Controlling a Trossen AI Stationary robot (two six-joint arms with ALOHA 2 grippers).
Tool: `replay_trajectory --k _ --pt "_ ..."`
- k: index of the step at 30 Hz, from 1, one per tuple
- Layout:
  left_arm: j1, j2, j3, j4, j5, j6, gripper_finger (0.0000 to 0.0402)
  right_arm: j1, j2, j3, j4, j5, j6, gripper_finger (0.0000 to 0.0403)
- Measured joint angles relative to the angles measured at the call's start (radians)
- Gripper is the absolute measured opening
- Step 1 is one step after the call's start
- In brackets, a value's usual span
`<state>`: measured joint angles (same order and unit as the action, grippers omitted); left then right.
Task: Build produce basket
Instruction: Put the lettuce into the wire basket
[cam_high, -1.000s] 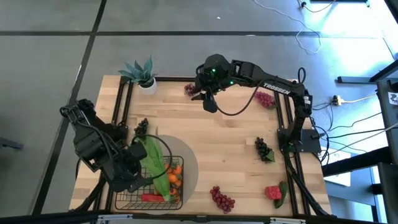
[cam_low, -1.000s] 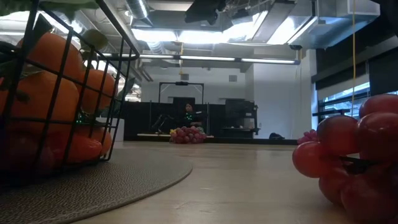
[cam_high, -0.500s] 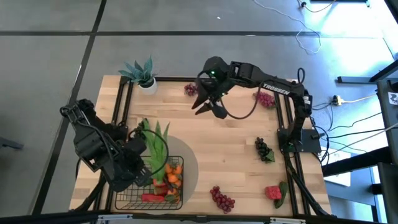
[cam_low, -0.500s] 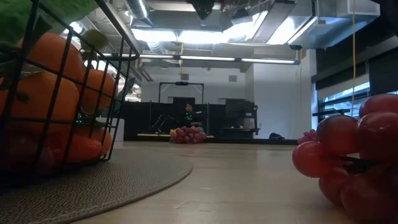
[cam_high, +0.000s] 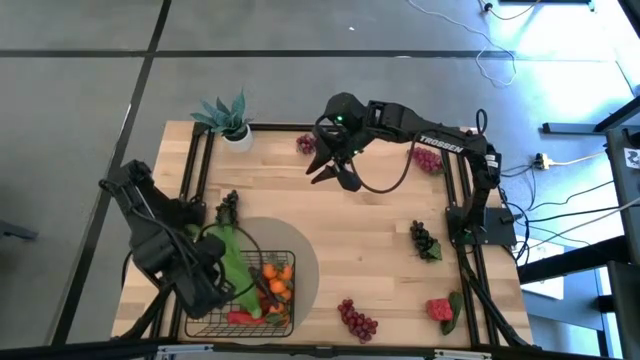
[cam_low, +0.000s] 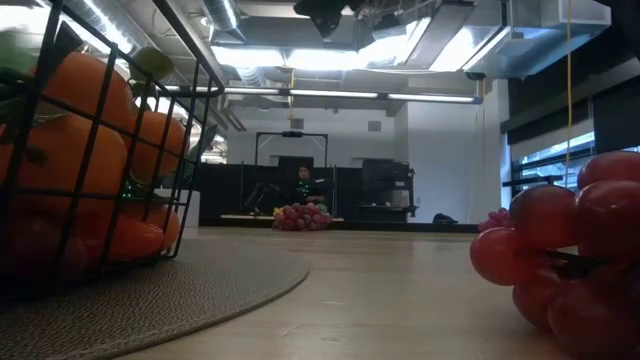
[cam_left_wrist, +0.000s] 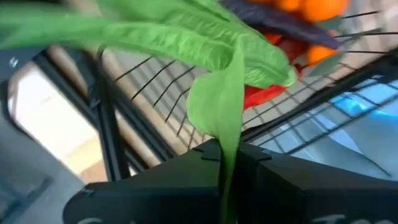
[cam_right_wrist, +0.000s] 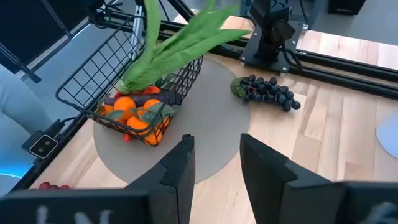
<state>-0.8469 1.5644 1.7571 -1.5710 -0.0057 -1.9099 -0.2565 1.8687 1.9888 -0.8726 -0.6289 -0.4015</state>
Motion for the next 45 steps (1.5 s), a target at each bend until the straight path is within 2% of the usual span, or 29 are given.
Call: replay_trajectory --k 8,13,25,35,39,42,45 --pt "-0.059 -0.002 -0.019 0.0 0.078 -0.153 0.0 0.0 0.0 0.0 0.0 0.0 0.0 0.0113" --pt "-0.073 -0.003 -0.019 0.0 0.16 -0.163 0.0 0.0 0.0 0.0 0.0 0.0 0.0 0.0113" --pt "-0.084 -0.042 -0.021 -0.001 0.207 -0.193 0.0 0.0 0.0 0.0 0.001 0.0 0.0 0.0113" --pt "-0.091 -0.08 -0.021 0.0 0.2 -0.208 0.0 -0.016 0.0 0.0 0.001 0.031 -0.004 0.0113" --pt "-0.091 -0.094 -0.025 0.001 0.133 -0.209 0.0 -0.024 0.0 0.0 0.001 0.033 -0.004 0.0113" --pt "-0.09 -0.097 -0.069 0.0 0.094 -0.209 0.0 -0.027 0.0 0.0 0.001 0.033 -0.024 0.0113" --pt "-0.091 -0.096 -0.139 0.0 0.127 -0.209 0.0 -0.027 -0.001 0.0 0.001 0.034 -0.049 0.0113"
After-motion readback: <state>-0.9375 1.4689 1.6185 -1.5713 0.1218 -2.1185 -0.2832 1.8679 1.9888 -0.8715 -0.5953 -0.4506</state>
